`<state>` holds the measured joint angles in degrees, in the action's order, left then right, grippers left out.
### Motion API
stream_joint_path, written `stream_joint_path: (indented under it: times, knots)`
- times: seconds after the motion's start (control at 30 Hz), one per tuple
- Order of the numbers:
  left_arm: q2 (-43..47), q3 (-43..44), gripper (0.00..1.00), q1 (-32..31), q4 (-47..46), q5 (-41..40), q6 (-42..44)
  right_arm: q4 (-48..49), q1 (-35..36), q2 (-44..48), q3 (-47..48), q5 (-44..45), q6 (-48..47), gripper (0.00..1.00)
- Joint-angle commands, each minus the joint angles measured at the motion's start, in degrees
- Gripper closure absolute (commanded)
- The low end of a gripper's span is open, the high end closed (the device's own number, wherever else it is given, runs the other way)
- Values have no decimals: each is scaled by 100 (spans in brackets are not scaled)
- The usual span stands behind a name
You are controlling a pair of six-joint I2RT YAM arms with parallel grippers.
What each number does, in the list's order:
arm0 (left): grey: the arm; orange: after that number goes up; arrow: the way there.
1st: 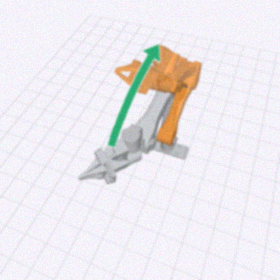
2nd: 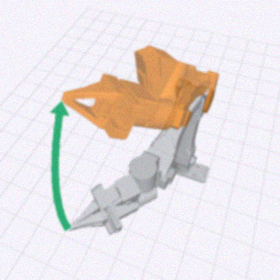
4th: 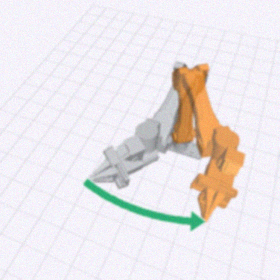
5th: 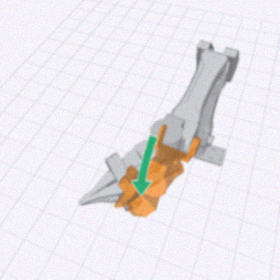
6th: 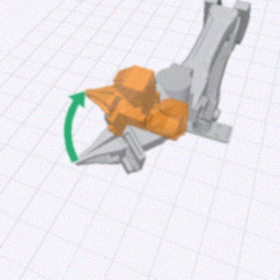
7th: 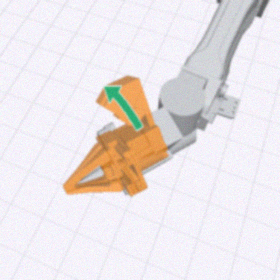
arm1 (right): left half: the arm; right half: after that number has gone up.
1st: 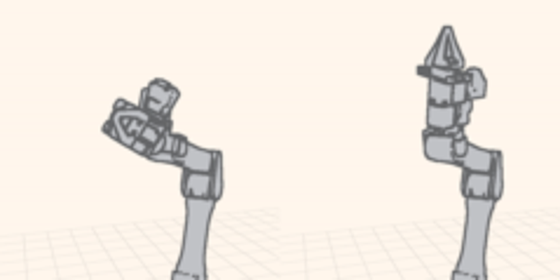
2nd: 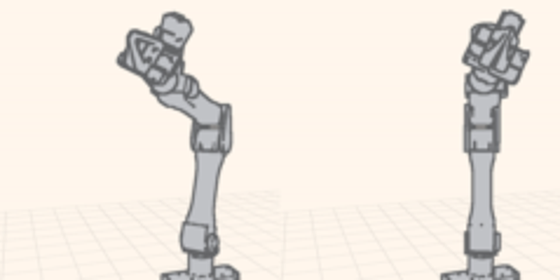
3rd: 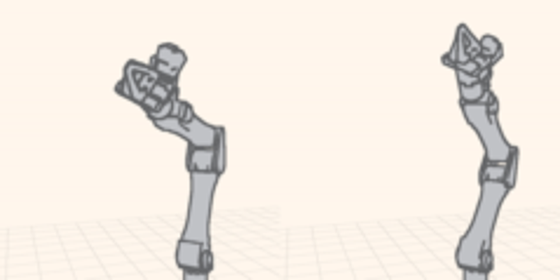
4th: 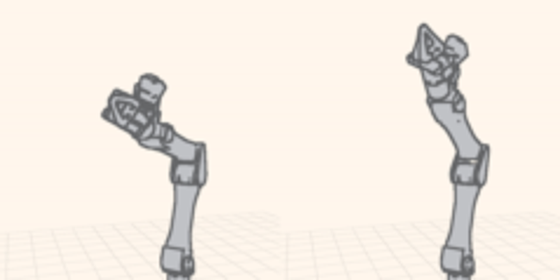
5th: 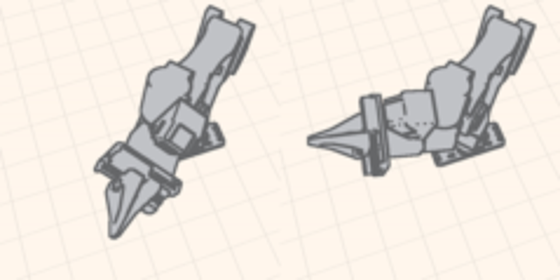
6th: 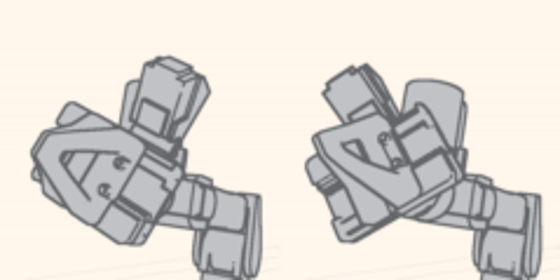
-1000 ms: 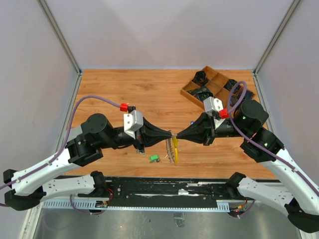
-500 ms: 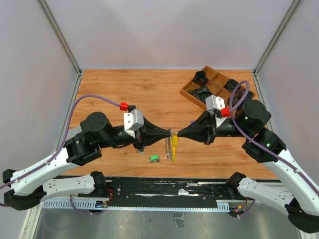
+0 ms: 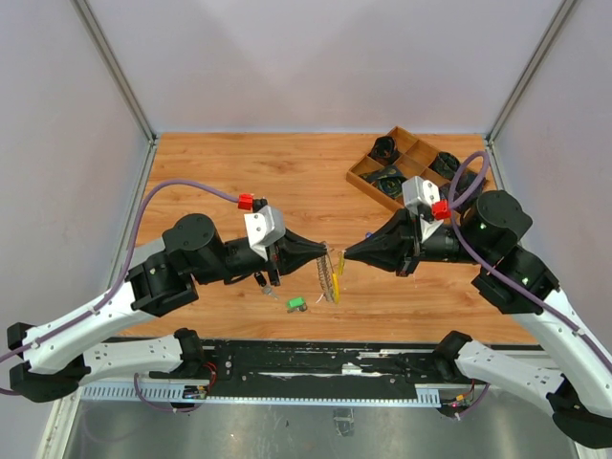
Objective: Put the keys on the keyring
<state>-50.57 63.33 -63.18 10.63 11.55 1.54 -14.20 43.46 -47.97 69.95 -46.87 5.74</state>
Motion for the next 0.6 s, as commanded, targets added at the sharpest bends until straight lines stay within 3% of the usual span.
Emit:
stream_joint_path:
  times: [0.0, 0.27, 0.57]
  knots:
    - [44, 166, 100, -31, -103, -568, 112, -344, -5, 7, 273, 415, 126, 99]
    - [102, 102, 99, -33, -218, -1198, 247, -1361, -8, -271, 618, 1476, 300, 99]
    - [116, 27, 99, -29, -333, -1268, 239, -757, -11, -471, 402, 1319, 885, 99]
